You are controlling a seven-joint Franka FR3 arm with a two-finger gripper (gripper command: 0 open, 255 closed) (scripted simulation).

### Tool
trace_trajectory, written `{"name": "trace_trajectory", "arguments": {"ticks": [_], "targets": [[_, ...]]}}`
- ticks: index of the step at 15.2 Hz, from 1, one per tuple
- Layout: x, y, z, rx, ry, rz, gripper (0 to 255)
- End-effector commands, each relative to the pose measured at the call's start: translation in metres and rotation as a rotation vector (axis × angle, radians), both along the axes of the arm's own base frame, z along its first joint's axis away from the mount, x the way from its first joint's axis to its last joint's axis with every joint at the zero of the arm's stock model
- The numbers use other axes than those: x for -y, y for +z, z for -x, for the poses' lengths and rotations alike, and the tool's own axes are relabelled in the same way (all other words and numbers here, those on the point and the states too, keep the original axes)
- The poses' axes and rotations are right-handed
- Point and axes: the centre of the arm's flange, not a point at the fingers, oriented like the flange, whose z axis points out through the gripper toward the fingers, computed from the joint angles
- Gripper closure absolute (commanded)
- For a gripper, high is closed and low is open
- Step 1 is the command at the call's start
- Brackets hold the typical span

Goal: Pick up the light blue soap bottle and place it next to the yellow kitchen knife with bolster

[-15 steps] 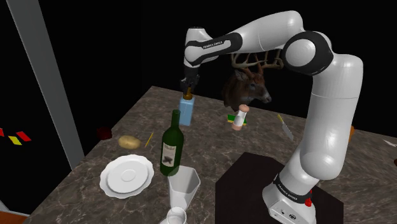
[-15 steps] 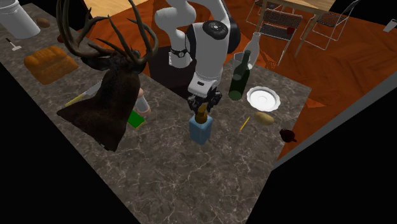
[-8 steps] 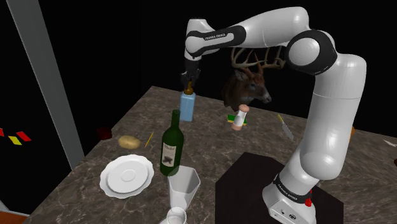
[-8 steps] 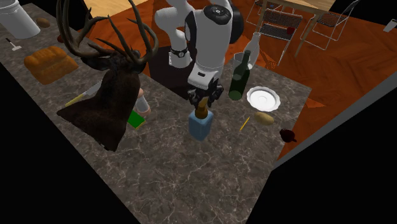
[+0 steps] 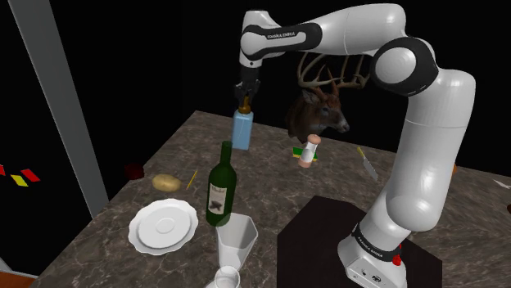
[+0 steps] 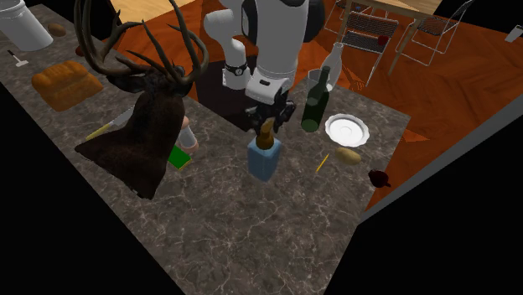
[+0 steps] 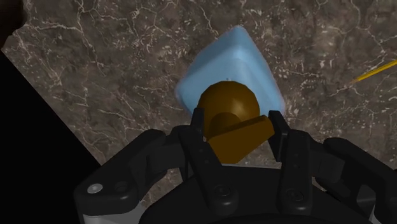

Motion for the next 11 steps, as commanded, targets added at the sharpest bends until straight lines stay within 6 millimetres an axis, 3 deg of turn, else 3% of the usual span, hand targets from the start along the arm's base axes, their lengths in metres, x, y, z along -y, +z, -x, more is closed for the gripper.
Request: {"name": "trace_trajectory", "arguments": {"ticks": [1, 5, 11], "targets": [[-0.001, 0.013, 0.0, 0.0, 0.0, 0.0, 255], [-0.001, 0.034, 0.0, 0.0, 0.0, 0.0, 255], [0.053, 0.059, 0.052, 0.0, 0.0, 0.0, 255]]}}
